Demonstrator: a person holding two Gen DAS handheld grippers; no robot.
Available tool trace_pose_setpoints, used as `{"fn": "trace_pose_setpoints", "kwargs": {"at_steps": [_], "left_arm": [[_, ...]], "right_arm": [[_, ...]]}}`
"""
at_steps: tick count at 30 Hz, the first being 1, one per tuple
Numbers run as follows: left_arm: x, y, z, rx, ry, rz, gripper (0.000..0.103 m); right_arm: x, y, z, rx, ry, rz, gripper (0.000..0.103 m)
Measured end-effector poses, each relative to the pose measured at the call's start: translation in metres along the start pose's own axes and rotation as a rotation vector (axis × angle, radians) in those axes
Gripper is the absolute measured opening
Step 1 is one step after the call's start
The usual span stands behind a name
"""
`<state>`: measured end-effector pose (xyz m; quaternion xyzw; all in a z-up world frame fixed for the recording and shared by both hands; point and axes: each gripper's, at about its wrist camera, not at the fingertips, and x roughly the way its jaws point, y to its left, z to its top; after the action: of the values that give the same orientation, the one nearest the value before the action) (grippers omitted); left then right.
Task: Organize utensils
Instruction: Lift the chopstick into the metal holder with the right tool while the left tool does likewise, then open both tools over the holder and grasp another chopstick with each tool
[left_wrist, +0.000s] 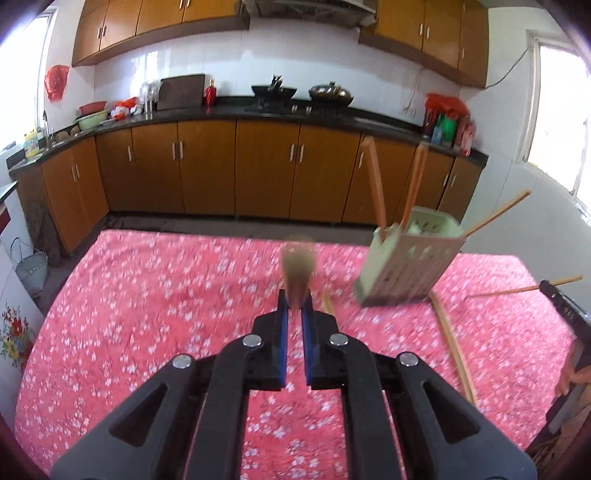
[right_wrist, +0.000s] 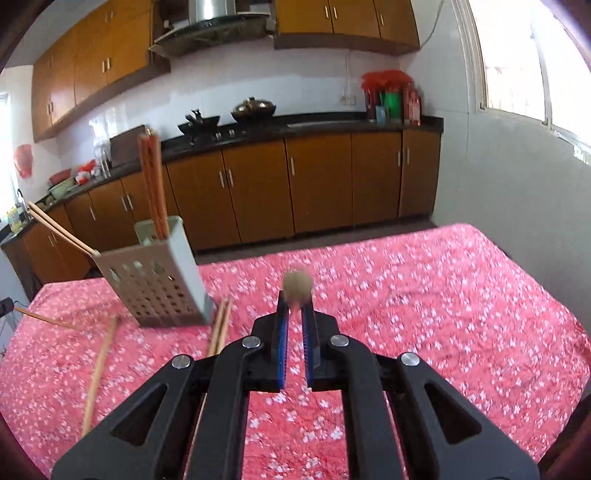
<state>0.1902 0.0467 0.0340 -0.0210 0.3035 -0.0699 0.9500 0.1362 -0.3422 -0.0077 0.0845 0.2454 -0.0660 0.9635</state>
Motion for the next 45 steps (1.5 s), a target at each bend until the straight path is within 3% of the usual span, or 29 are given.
{"fn": "trace_pose_setpoints", "kwargs": {"at_steps": [4, 9, 14, 17, 22, 29, 34, 36, 40, 45], "left_arm": [[-0.019, -0.013, 0.013, 0.022, -0.029, -0.053, 0.008], [-0.045, -0.04, 0.033, 0.063, -0.069, -0.144, 0.008], [-0.064, -0.067, 0.064, 0.085, -0.158, -0.199, 0.008], [-0.069, -0.081, 0.089, 0.067, -0.222, -0.21, 0.008], [-0.052, -0.1, 0.114, 0.046, -0.277, -0.199, 0.008], [0.001, -0.121, 0.113, 0.073, -0.229, -0.155, 0.008], [0.029, -0.115, 0.109, 0.026, -0.165, -0.176, 0.009], [0.03, -0.111, 0.107, 0.014, -0.164, -0.176, 0.009], [0.02, -0.101, 0.108, 0.005, -0.187, -0.179, 0.012], [-0.01, -0.081, 0.104, -0.028, -0.24, -0.181, 0.021]], "right_arm": [[-0.016, 0.007, 0.015, -0.001, -0.02, 0.059, 0.008], [-0.048, 0.021, 0.047, 0.034, -0.028, 0.258, 0.008], [-0.081, 0.04, 0.084, 0.046, -0.154, 0.359, 0.008], [-0.085, 0.054, 0.1, 0.032, -0.24, 0.334, 0.008], [-0.062, 0.078, 0.11, 0.008, -0.281, 0.298, 0.008], [-0.004, 0.094, 0.098, -0.013, -0.166, 0.258, 0.008], [0.005, 0.097, 0.089, -0.004, -0.124, 0.261, 0.008], [0.003, 0.098, 0.089, -0.005, -0.127, 0.272, 0.01], [-0.008, 0.096, 0.094, -0.011, -0.165, 0.267, 0.023], [-0.033, 0.084, 0.1, 0.011, -0.218, 0.25, 0.023]]}}
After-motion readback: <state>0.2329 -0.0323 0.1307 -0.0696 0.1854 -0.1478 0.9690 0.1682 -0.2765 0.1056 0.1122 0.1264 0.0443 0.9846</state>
